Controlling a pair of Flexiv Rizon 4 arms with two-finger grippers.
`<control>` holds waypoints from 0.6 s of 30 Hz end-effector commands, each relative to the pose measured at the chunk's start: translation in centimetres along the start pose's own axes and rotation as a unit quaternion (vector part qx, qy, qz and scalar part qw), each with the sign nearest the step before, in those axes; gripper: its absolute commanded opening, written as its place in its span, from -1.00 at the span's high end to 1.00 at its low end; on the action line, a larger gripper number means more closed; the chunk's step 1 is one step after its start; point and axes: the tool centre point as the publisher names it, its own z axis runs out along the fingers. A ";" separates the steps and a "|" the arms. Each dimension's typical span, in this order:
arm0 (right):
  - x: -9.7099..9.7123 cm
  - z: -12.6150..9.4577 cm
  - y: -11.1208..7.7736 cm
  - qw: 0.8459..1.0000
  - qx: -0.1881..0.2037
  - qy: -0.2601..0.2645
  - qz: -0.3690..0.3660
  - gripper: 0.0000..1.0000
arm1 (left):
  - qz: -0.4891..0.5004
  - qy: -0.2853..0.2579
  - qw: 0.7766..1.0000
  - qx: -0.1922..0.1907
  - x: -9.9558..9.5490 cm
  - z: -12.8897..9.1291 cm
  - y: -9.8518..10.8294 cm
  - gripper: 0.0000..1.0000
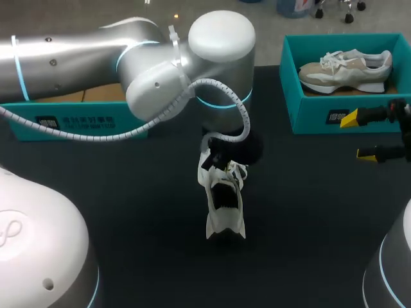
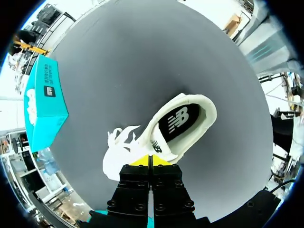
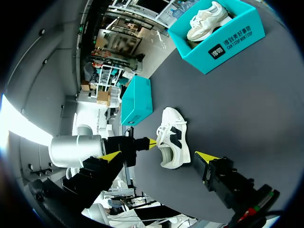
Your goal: Take the shoe out of the shoebox, open the shoe tongue, remove and reinsert the insole, then place the shoe into the shoebox
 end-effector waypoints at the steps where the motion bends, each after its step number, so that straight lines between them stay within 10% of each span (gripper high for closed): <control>1: 0.0 0.1 -0.1 1.000 -0.001 -0.002 0.001 -1.00 | -0.241 0.001 0.969 -0.048 1.0 -0.1 -0.6 1.00; 11: 0.0 0.1 -0.1 1.000 -0.001 -0.002 0.001 -1.00 | -0.241 0.001 0.969 -0.048 1.0 -0.1 -0.6 1.00; 18: 0.0 0.1 -0.1 1.000 -0.001 -0.002 0.001 -1.00 | -0.171 0.010 0.985 0.032 3.7 -1.1 -2.3 1.00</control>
